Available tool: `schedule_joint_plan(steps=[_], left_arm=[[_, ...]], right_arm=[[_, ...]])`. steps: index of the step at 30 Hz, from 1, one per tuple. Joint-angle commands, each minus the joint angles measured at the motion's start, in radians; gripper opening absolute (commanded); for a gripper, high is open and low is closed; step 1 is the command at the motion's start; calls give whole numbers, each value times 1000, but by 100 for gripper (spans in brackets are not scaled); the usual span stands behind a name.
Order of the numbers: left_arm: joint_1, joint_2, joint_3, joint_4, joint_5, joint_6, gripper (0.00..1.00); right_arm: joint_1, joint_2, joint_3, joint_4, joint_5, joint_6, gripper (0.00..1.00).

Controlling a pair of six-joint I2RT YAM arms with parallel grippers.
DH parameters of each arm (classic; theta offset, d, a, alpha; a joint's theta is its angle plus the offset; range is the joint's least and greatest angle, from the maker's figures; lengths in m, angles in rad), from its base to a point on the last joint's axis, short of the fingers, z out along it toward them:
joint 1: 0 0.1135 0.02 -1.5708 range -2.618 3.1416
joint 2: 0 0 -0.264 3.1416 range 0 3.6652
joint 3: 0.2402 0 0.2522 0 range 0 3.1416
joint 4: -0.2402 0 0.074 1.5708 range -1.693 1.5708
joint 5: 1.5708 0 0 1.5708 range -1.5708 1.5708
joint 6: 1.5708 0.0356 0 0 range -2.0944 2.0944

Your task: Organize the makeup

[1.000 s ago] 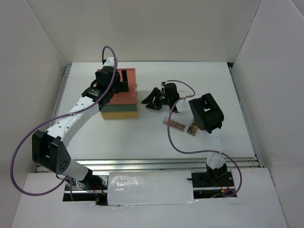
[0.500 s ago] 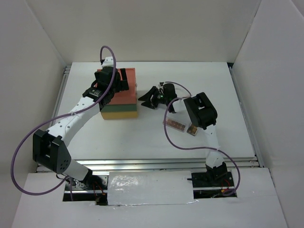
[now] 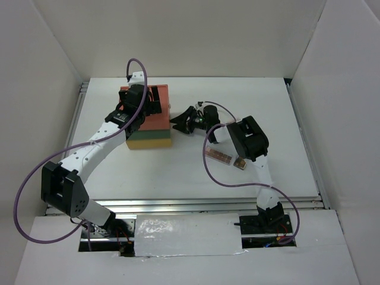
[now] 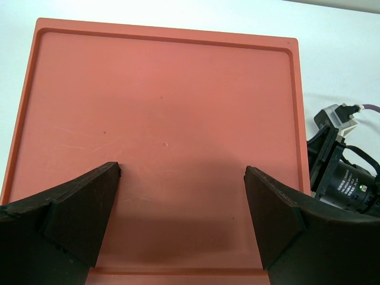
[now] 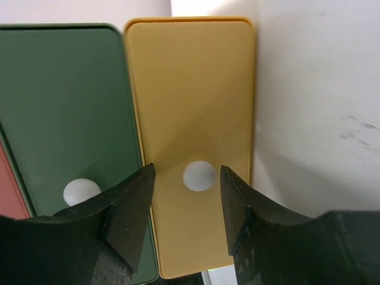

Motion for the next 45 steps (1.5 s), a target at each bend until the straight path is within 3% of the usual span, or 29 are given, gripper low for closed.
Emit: schedule_joint_plan(steps=[1,7,12,26,28,30,45], left_arm=[[-13,15,-21,-54,10,-12,99],[-15,13,-21,-52,10,-10,99],[-16,15,-20,-52,11,-12,99],[-15,15,-20,-51,8,-14,99],[-16,13,-23,-49,7,-14,99],[-15,12,-23,-49,5,-14,99],[-16,7,-26,-46,5,-12,99]], right_arm=[[15,21,-7,156,-18,60,56],[25,13,30,6,-16,-9,53],[25,22,32,-23,-24,-12,48],[22,38,12,0,-48,24,24],[15,27,7,-2,-47,21,14],[9,15,-1,-2,-47,21,10],[-91,-85,-100,-51,-91,-61,7]])
